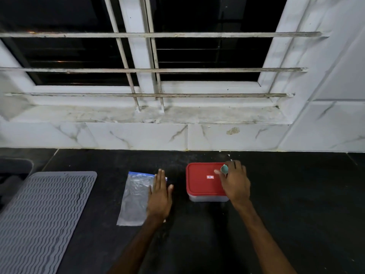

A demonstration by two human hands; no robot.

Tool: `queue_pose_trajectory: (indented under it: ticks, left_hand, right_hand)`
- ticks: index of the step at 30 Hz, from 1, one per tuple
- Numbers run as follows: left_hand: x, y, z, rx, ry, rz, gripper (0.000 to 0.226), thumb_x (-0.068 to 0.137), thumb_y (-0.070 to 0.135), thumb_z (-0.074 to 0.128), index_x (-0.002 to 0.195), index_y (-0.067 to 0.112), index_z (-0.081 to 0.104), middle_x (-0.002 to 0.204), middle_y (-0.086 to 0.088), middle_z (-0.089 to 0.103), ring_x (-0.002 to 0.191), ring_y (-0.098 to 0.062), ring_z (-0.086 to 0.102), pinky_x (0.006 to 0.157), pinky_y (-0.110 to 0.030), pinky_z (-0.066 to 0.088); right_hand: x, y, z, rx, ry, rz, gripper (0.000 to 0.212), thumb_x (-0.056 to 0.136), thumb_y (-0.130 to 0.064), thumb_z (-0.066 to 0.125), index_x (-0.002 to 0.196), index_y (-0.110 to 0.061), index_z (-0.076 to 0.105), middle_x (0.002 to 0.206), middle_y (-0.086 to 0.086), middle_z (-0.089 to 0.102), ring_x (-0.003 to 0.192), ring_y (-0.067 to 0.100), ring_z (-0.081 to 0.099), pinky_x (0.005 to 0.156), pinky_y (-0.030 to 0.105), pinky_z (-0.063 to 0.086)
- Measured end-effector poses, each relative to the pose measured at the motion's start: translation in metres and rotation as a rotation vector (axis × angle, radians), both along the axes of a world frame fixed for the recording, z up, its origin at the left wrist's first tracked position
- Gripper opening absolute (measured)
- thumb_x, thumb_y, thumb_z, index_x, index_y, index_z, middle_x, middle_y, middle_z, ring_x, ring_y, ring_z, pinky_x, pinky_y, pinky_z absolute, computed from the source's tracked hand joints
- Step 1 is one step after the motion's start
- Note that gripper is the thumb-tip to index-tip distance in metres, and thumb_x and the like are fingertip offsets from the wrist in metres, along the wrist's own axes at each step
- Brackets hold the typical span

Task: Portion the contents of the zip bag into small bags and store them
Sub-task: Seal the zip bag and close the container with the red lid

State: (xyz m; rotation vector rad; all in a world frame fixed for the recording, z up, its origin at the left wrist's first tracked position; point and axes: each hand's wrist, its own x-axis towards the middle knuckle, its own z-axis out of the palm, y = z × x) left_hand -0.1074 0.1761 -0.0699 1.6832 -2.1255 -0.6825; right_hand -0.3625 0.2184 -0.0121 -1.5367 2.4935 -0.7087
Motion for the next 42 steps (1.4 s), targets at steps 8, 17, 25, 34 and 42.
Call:
queue_pose_trajectory:
  ticks: [8, 17, 25, 34, 42]
  left_hand:
    - [0.051, -0.012, -0.056, 0.083, -0.459, -0.094, 0.067, 0.101, 0.054, 0.007, 0.147, 0.020, 0.042, 0.154, -0.006, 0.037, 0.140, -0.022, 0.029, 0.092, -0.065, 0.044]
    - [-0.007, -0.045, -0.061, 0.058, -0.431, -0.121, 0.074, 0.091, 0.066, 0.024, 0.154, 0.027, 0.026, 0.162, -0.008, 0.020, 0.146, -0.044, 0.022, 0.106, -0.073, -0.006]
    - [-0.023, -0.074, -0.066, 0.005, -0.399, -0.180, 0.079, 0.084, 0.070, 0.039, 0.153, 0.032, 0.028, 0.159, -0.009, 0.029, 0.142, -0.047, 0.028, 0.106, -0.075, 0.010]
    - [-0.019, -0.097, -0.073, -0.045, -0.419, -0.217, 0.086, 0.082, 0.082, 0.029, 0.155, 0.037, 0.017, 0.164, -0.006, 0.012, 0.149, -0.042, 0.011, 0.107, -0.077, 0.003]
    - [-0.014, -0.089, -0.072, -0.129, -0.407, -0.193, 0.086, 0.085, 0.078, 0.028, 0.156, 0.034, 0.008, 0.165, -0.009, 0.004, 0.150, -0.039, 0.003, 0.110, -0.074, 0.001]
  right_hand:
    - [0.028, -0.008, -0.028, 0.230, 0.143, 0.181, 0.080, 0.084, -0.072, 0.003, 0.153, -0.037, 0.024, 0.165, -0.009, 0.005, 0.152, 0.020, -0.001, 0.116, 0.065, 0.005]
    - [0.033, -0.035, -0.032, 0.211, 0.181, 0.148, 0.066, 0.091, -0.064, 0.017, 0.151, -0.035, 0.027, 0.163, -0.008, 0.014, 0.151, 0.020, 0.008, 0.115, 0.066, 0.013]
    - [0.032, -0.078, -0.033, 0.220, 0.204, 0.159, 0.059, 0.097, -0.057, 0.032, 0.151, -0.034, 0.026, 0.163, -0.007, 0.016, 0.151, 0.020, 0.009, 0.115, 0.064, 0.013]
    - [0.029, -0.095, -0.036, 0.218, 0.232, 0.149, 0.062, 0.094, -0.059, 0.023, 0.150, -0.033, 0.030, 0.160, -0.004, 0.024, 0.149, 0.023, 0.016, 0.112, 0.066, 0.018]
    - [0.027, -0.091, -0.030, 0.236, 0.245, 0.218, 0.075, 0.089, -0.073, 0.016, 0.154, -0.036, 0.015, 0.164, -0.008, -0.014, 0.150, 0.030, -0.015, 0.106, 0.077, 0.001]
